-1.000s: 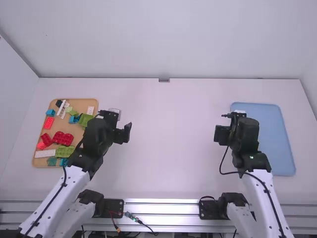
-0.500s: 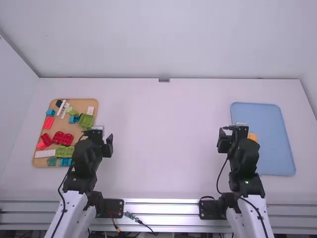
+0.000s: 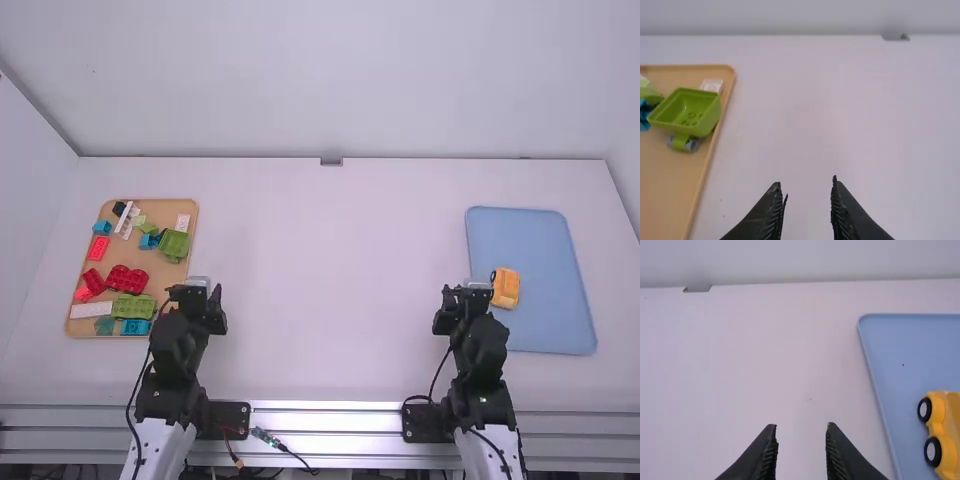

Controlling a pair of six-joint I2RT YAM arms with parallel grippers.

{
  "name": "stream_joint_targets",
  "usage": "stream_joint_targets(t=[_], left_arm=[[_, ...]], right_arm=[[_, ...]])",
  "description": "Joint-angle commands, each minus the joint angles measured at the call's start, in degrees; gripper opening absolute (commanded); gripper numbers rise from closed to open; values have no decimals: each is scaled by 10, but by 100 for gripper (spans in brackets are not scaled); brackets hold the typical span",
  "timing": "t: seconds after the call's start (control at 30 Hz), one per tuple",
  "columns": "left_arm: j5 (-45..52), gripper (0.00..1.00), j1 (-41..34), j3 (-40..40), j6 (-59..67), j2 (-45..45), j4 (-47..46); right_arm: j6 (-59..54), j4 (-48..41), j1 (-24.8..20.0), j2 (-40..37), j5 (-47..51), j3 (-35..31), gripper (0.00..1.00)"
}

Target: Assemble lego blocks to make yellow taxi

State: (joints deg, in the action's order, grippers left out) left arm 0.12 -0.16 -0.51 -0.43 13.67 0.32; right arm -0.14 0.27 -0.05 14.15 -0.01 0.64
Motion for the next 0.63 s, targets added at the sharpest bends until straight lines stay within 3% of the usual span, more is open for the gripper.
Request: stream_joint_targets(t=[0.0, 0.37, 0.6], left_arm=[[-1, 20, 2, 5, 4, -27, -3], [-1, 5, 2, 5, 4, -113, -3], [-1, 0, 2, 5, 4, -137, -3]], right_arm=[[1, -3, 1, -30, 0, -6, 20], [1, -3, 1, -115, 0, -6, 5], [1, -3, 1, -142, 0, -6, 0]])
